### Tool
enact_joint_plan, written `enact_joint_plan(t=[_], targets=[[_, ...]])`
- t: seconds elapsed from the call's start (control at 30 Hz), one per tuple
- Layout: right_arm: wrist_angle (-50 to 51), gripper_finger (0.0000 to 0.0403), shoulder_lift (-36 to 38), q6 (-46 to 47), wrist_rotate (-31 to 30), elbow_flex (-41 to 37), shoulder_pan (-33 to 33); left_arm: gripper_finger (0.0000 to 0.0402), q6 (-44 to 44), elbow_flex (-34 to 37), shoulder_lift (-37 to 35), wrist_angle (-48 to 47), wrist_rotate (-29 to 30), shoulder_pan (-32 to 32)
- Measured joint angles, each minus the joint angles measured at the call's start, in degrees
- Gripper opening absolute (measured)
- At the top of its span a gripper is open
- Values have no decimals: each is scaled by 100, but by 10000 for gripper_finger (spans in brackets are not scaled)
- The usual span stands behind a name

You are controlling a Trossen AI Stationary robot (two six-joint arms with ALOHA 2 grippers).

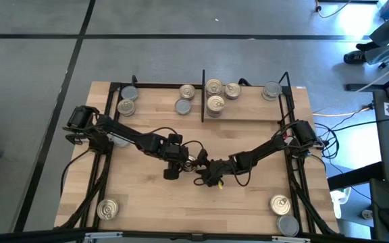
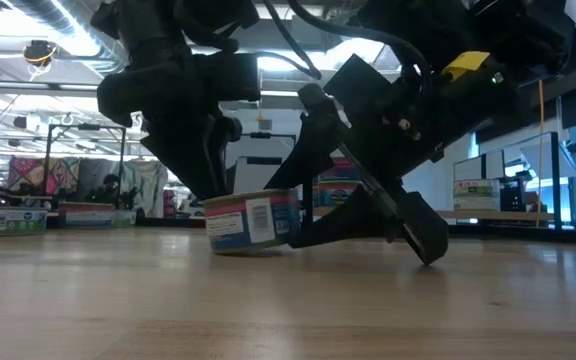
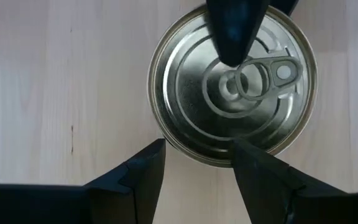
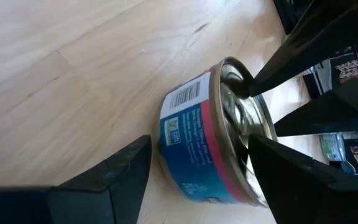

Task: Stack canned seafood by type on shelf
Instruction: Stack the blue tuna can on top of the blue tuna can

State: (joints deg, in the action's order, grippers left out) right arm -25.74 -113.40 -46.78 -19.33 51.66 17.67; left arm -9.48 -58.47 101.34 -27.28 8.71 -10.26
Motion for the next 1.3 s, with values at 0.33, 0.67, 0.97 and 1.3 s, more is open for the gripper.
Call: enact_joint_plan(t=[0.33,0.67,0.97,1.3], targets=[[170,269,-2,-131,96,0,-44,186,142,43,-6,249,35,-20],[433,269,59,100,-256,196,111,186,31,43,-12,189,86,-70],[789,269,57,114,-370,407,109,186,-128,82,-208,27,131,-144],[885,269,56,-266,-387,407,105,186,-85,89,-255,-130,173,-140]])
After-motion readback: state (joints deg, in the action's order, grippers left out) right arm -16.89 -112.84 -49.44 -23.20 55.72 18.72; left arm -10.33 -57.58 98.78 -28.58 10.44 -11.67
